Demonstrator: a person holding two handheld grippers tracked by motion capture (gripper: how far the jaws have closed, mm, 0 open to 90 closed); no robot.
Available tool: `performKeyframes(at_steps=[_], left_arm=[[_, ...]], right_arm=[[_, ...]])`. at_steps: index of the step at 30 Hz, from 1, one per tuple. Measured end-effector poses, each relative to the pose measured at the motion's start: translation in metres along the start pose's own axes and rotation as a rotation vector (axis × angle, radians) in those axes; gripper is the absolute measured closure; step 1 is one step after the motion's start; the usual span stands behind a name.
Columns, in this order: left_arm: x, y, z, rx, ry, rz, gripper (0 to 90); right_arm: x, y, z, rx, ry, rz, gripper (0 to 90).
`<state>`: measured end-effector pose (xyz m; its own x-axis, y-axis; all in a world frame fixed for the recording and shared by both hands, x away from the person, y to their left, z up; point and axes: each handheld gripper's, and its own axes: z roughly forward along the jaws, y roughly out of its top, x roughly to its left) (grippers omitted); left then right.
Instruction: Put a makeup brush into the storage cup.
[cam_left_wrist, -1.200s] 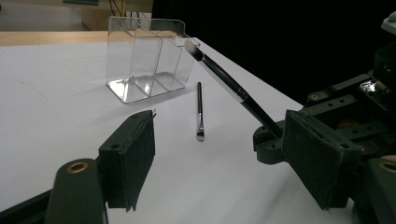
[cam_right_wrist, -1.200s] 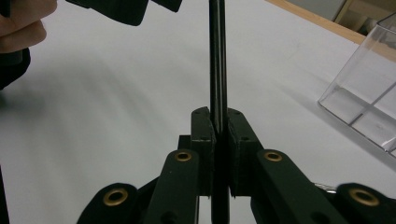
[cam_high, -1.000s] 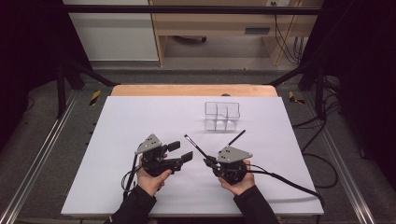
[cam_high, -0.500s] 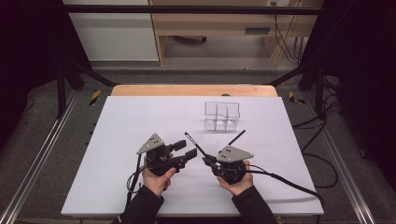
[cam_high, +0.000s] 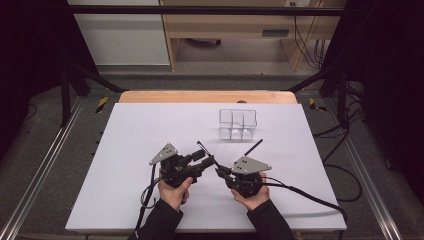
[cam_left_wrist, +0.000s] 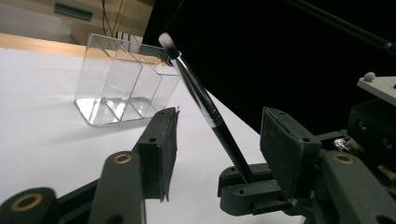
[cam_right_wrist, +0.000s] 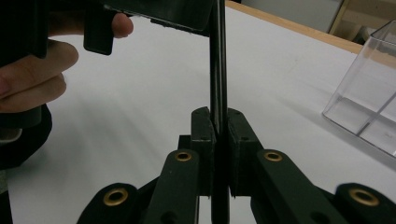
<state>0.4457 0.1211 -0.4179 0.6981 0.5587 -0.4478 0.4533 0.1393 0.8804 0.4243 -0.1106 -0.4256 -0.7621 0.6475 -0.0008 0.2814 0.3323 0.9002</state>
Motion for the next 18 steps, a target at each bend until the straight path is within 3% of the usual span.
performKeyframes(at_steps=[18], left_arm=[[-0.001, -0.0023, 0.002, -0.031, -0.02, -0.04, 66.0]], right_arm=[[0.0024, -0.0001, 0.0018, -0.024, 0.002, 0.017, 83.6]])
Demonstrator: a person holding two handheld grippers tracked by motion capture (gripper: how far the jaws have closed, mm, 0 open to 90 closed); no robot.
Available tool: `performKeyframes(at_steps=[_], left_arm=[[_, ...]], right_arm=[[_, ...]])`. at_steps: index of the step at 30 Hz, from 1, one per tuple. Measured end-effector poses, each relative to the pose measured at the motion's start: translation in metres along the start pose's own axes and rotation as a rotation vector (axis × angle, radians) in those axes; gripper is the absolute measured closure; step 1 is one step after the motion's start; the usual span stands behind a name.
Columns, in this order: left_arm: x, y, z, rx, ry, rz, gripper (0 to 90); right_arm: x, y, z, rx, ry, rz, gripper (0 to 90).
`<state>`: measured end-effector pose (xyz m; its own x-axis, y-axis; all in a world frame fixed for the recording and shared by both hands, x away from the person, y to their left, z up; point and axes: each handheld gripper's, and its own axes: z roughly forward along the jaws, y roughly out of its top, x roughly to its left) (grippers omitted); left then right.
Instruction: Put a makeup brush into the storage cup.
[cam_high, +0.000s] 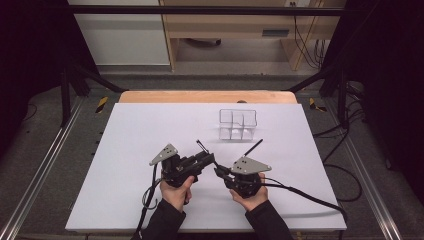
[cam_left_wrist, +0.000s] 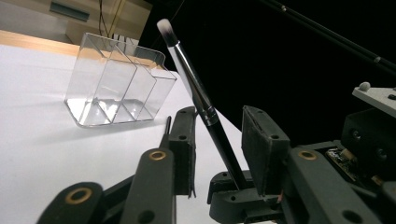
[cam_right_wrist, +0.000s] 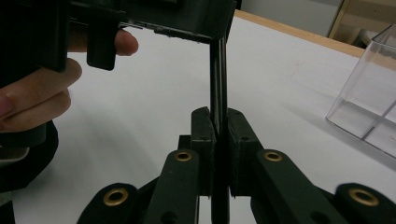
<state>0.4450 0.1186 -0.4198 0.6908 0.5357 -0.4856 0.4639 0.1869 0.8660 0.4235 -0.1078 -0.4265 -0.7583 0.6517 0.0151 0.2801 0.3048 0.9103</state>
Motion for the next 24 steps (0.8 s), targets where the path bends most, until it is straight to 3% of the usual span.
performKeyframes(at_steps=[24], left_arm=[[-0.0004, -0.0026, -0.0007, -0.031, 0.0, -0.034, 76.7]], right_arm=[[0.0009, -0.0012, 0.0018, -0.003, 0.012, 0.008, 83.3]])
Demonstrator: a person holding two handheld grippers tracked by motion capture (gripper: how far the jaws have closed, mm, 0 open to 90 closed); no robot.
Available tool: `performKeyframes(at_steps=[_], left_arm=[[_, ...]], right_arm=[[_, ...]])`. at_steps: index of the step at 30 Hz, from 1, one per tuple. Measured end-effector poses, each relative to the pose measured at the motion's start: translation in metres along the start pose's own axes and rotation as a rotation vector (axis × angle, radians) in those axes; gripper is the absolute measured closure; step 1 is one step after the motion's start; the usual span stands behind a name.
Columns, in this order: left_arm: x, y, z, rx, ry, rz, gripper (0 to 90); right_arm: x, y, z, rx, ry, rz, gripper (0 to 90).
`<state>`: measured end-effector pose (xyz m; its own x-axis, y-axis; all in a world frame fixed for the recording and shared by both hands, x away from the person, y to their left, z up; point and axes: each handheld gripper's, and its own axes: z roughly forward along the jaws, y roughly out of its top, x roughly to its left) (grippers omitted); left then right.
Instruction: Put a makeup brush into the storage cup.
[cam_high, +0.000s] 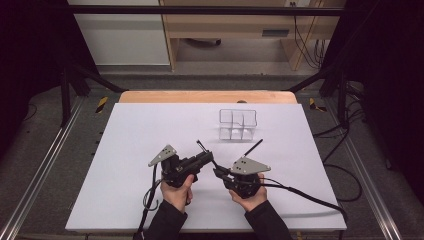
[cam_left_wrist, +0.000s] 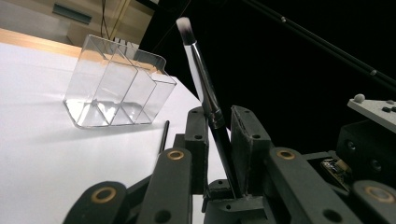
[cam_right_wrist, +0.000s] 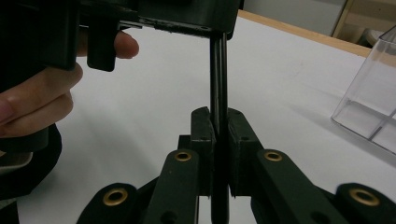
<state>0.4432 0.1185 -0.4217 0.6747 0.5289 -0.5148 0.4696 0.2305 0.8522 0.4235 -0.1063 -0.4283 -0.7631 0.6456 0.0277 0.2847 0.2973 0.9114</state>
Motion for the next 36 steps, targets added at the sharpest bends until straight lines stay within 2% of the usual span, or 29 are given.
performKeyframes(at_steps=[11, 20, 26, 30, 33, 36], left_arm=[[-0.0035, -0.0005, -0.0007, -0.007, -0.032, 0.006, 80.9], [-0.0078, 0.0001, -0.0009, -0.006, -0.046, 0.028, 83.0], [-0.0076, 0.0019, -0.0036, -0.007, -0.028, 0.053, 83.1], [-0.0066, 0.0038, -0.0057, -0.004, -0.007, 0.076, 83.2], [-0.0067, 0.0049, -0.007, 0.003, 0.011, 0.102, 83.1], [-0.0086, 0.0054, -0.007, 0.016, 0.029, 0.136, 83.2]], right_arm=[[0.0, -0.0006, 0.0015, 0.013, 0.005, 0.007, 82.6], [-0.0001, -0.0006, 0.0015, 0.016, 0.006, 0.009, 81.4], [-0.0008, -0.0004, 0.002, 0.025, 0.008, 0.018, 70.7], [-0.0012, 0.0001, 0.0019, 0.02, 0.004, 0.028, 58.9], [-0.0014, 0.0008, 0.0015, 0.014, -0.007, 0.037, 52.4], [-0.0017, 0.0013, 0.001, 0.008, -0.01, 0.04, 50.5]])
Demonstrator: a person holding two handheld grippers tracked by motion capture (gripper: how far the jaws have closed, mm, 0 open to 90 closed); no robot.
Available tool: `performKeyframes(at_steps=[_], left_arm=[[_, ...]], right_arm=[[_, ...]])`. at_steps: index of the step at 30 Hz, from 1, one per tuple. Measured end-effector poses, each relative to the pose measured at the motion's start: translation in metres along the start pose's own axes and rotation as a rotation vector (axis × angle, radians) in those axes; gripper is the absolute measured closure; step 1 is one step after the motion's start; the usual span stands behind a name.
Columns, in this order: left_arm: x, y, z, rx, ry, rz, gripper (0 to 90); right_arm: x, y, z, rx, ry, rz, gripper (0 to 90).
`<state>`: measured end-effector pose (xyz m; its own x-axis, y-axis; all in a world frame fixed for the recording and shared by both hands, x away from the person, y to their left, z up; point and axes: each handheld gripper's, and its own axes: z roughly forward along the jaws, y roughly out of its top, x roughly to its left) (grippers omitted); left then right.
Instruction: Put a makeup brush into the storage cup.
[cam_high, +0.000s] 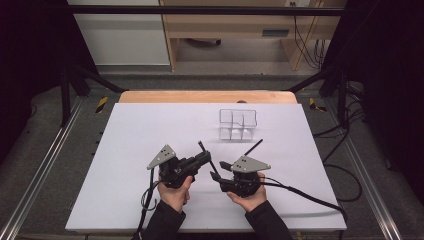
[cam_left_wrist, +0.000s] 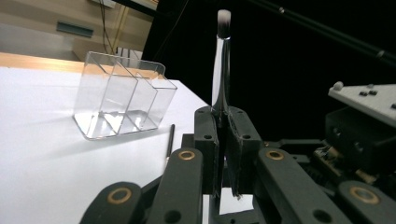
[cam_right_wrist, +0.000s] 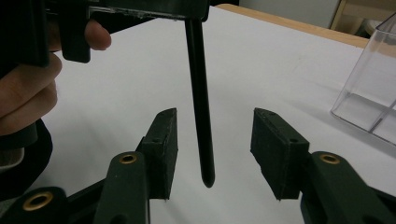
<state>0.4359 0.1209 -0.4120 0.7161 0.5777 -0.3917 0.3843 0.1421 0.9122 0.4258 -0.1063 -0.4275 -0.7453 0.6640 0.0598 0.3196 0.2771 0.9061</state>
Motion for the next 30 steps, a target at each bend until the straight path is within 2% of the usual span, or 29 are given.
performKeyframes(at_steps=[6, 14, 22, 30], left_arm=[[-0.007, -0.001, 0.003, 0.038, 0.026, 0.071, 83.2], [-0.014, -0.004, 0.01, 0.084, 0.03, 0.12, 83.2], [-0.017, -0.005, 0.014, 0.112, 0.024, 0.132, 83.2], [-0.018, -0.007, 0.016, 0.128, 0.021, 0.145, 83.2]], right_arm=[[-0.001, 0.002, -0.002, -0.007, 0.004, 0.006, 51.2], [-0.001, 0.004, -0.004, -0.018, 0.009, 0.017, 59.0], [-0.001, 0.004, -0.005, -0.016, 0.018, 0.018, 70.8], [-0.001, 0.004, -0.005, -0.012, 0.029, 0.024, 78.6]])
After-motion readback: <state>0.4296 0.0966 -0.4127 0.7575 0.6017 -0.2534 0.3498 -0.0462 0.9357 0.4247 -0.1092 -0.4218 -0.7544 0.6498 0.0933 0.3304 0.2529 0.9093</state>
